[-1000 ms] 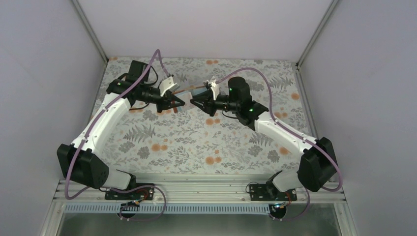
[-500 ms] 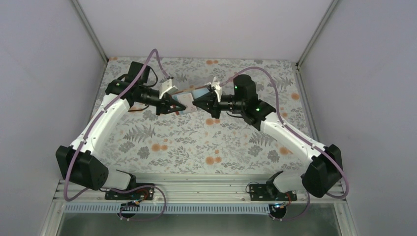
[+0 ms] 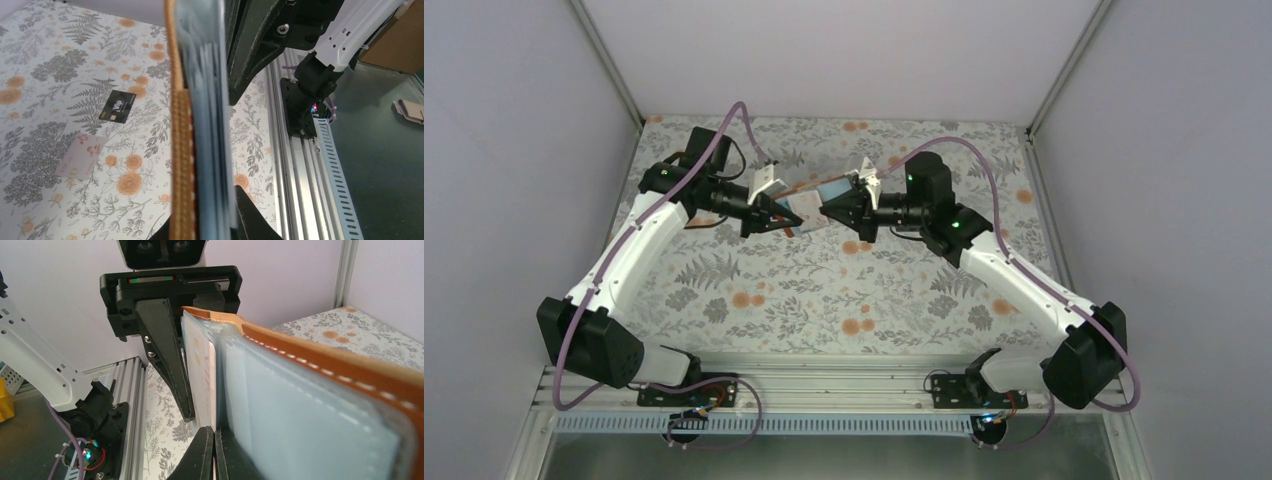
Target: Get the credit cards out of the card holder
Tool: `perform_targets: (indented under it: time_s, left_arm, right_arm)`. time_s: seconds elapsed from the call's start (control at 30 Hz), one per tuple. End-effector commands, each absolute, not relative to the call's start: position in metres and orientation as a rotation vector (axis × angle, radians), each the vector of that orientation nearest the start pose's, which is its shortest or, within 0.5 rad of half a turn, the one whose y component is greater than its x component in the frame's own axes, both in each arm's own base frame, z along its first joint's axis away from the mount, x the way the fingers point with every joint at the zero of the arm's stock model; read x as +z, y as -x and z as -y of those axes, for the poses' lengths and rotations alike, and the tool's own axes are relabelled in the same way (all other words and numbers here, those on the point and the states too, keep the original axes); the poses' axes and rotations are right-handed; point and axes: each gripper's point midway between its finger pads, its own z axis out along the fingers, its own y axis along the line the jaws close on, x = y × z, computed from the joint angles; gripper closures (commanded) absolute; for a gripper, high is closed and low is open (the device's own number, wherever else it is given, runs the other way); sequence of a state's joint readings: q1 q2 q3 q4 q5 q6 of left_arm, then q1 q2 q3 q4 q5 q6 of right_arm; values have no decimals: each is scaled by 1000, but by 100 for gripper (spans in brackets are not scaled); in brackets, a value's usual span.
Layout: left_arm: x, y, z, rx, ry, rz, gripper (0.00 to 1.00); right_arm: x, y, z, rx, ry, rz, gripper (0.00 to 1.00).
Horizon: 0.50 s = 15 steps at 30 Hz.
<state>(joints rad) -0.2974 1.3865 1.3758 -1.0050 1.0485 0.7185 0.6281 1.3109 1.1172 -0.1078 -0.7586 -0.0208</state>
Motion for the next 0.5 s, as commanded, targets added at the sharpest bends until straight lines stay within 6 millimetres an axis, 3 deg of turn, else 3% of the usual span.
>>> perform_targets:
  time_s: [0.0, 0.23, 0.37, 0.47]
  left_arm:
    - [307, -234, 234, -1131, -1402, -1639, 83]
    - [306, -234, 234, -1140, -1400, -1643, 80]
    - [305, -234, 234, -1135, -1402, -1643, 97]
    - [304, -234, 233, -1129, -1405, -1644, 98]
  right_arm:
    - [339, -258, -315, 1040, 1087, -1557, 96]
    - [339, -255, -314, 1055, 1103, -1557, 96]
    - [339, -256, -313, 1039, 1105, -1562, 95]
    - [339, -260, -309, 1009, 1091, -1570, 96]
